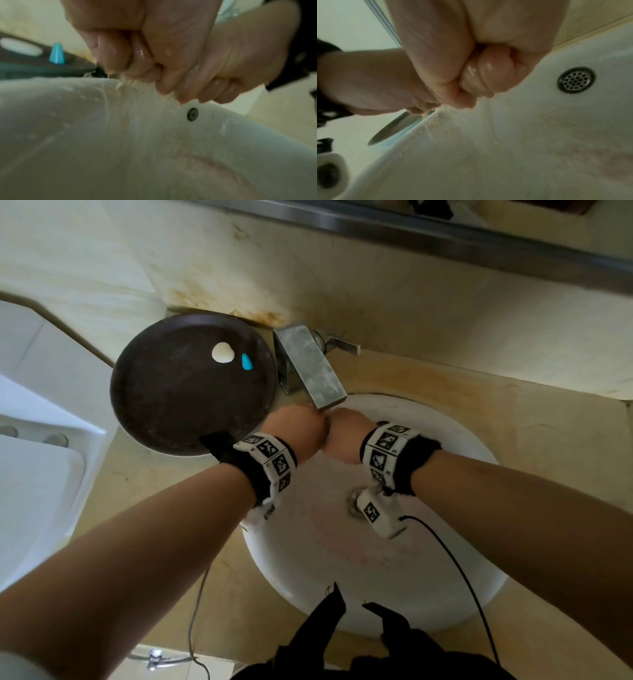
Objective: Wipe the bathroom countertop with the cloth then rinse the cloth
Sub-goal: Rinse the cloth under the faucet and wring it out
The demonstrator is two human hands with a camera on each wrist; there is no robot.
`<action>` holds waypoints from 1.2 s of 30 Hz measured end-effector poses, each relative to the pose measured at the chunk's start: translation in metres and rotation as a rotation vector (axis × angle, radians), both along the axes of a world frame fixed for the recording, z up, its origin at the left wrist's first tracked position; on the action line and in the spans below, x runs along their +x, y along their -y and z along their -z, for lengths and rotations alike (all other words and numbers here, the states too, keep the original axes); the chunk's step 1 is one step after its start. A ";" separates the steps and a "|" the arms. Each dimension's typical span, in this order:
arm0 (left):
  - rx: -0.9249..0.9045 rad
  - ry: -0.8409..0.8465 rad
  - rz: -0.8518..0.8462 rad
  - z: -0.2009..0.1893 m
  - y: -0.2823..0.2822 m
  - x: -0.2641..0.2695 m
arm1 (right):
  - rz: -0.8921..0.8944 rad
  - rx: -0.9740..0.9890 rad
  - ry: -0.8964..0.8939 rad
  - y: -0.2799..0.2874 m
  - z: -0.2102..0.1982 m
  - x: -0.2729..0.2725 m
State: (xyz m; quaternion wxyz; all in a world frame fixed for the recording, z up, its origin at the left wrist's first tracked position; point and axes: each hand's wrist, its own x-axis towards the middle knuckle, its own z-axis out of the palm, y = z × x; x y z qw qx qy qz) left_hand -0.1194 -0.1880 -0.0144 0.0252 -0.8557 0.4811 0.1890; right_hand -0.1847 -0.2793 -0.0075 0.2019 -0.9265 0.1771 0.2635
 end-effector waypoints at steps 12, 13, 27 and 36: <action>-0.571 -0.783 -0.632 0.002 0.002 -0.001 | 0.506 0.306 0.285 0.035 -0.012 -0.017; -0.589 -0.795 -0.645 0.003 0.003 -0.001 | 0.556 0.330 0.339 0.039 -0.018 -0.018; -0.627 -0.790 -0.592 -0.009 -0.020 -0.013 | 0.596 0.337 0.510 0.036 -0.049 -0.004; -0.566 -0.599 -0.202 -0.044 -0.054 -0.030 | 1.031 0.781 0.129 0.015 -0.054 -0.058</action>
